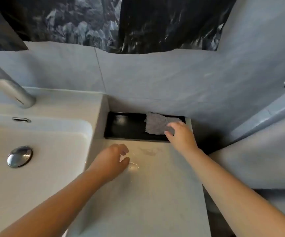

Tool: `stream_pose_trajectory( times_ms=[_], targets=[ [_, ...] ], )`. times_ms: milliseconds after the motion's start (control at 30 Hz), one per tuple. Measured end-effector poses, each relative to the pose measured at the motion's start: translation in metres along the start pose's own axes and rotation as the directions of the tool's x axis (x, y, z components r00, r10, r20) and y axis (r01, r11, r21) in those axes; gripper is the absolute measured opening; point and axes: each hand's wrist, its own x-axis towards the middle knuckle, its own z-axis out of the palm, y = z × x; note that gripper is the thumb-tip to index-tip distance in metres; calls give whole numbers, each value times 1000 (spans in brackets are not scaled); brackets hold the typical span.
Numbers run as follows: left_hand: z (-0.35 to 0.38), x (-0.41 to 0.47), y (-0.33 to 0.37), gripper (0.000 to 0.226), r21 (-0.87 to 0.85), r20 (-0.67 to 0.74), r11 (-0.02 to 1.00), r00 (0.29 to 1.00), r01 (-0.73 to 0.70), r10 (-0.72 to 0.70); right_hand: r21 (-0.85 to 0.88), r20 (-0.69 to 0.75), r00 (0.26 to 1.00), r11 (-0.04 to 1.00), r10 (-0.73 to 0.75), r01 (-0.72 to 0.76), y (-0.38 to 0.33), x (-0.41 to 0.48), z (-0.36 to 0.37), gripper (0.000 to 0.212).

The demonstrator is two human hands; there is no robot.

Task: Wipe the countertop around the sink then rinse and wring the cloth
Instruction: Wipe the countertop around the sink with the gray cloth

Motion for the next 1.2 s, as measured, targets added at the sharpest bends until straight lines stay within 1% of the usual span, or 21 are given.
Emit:
stream_pose_trajectory(
  times_ms=[67,200,267,400,600,667,800,867,1000,1133,1200],
  targets=[
    [7,16,-2,37,51,-26,999,1000,-2,3,-28,-32,999,999,-22,21,5,19,9,42],
    [19,39,-5,51,152,-101,986,991,-72,88,-111,-57,997,993,-43,36,15,42,29,54],
    [24,47,-9,59,207,-100,974,988,-97,119,-152,-108,992,987,-65,48,21,47,36,57],
    [34,55,-11,66,245,-43,962,989,-124,138,-206,-159,981,975,-114,80,28,52,42,54],
    [50,53,-20,74,262,-22,962,997,-72,80,-206,-190,966,969,-173,133,31,53,47,45],
    [52,52,-18,76,260,-20,963,997,-66,74,-163,-198,965,977,-172,141,30,52,49,39],
    [54,51,-17,80,257,8,964,998,-62,62,-11,-198,969,989,-147,148,24,39,39,31],
    [54,51,-18,83,269,20,961,998,-60,56,79,-236,967,990,-96,118,21,22,26,23],
    [53,52,-17,86,312,61,949,998,-52,34,222,-302,953,974,18,52,35,-32,3,24],
    [54,51,-16,87,353,123,935,992,-45,2,248,-287,950,968,122,-50,65,-77,-2,25],
    [54,48,-13,85,334,107,941,994,-52,16,216,-289,942,970,170,-108,78,-90,3,27]
  ],
)
